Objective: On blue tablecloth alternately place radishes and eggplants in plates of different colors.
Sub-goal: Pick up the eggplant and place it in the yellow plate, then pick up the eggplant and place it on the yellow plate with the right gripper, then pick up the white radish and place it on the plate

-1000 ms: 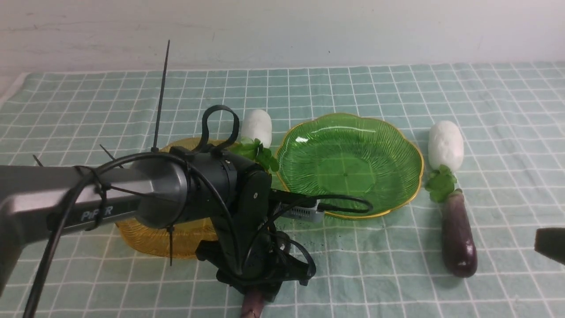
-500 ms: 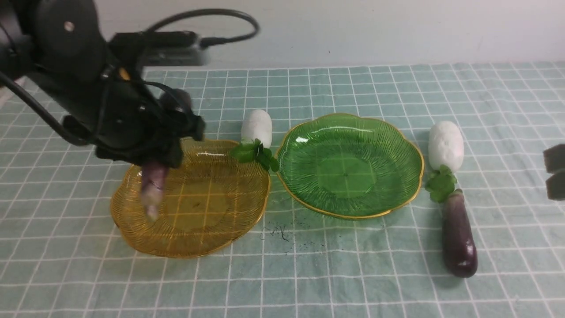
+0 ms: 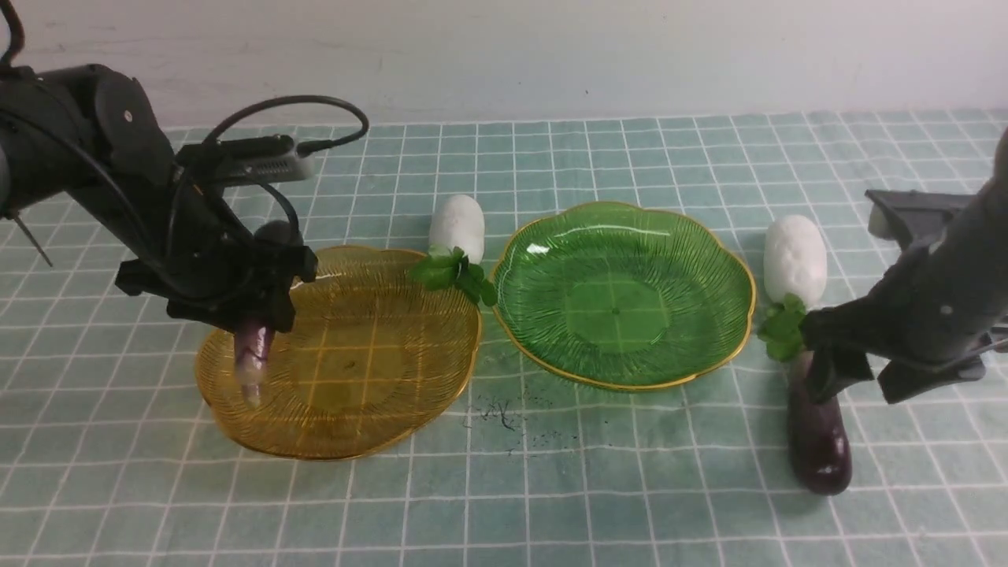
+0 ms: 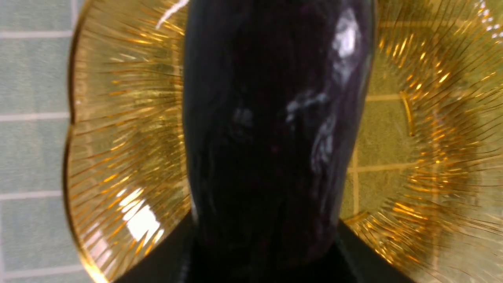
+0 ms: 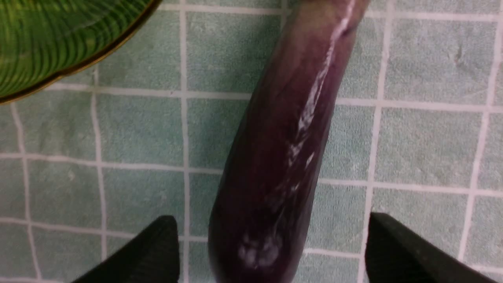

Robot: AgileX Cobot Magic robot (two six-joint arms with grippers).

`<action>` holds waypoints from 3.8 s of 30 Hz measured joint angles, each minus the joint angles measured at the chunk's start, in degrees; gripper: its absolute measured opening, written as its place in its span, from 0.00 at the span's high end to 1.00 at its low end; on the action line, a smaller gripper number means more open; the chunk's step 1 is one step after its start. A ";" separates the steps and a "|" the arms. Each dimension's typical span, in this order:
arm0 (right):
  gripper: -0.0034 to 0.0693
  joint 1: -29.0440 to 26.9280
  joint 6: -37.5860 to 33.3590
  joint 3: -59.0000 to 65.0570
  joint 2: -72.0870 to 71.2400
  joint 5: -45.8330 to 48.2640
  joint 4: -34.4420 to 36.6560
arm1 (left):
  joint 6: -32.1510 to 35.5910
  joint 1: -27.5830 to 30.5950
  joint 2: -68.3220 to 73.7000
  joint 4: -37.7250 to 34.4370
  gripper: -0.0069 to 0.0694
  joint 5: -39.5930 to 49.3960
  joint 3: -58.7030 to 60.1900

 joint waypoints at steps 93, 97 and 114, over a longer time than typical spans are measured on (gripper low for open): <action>0.97 0.17 0.56 -25.93 -12.86 13.52 -3.36 | -5.89 -10.34 37.23 -4.93 0.02 6.14 -56.13; 0.97 0.11 -0.04 -25.93 -12.86 13.52 -3.18 | -5.62 -10.34 39.13 -8.96 0.02 4.60 -56.13; 0.97 0.11 -0.86 -25.93 -12.86 13.52 -3.89 | -5.64 -10.39 31.89 -8.49 0.34 12.45 -67.30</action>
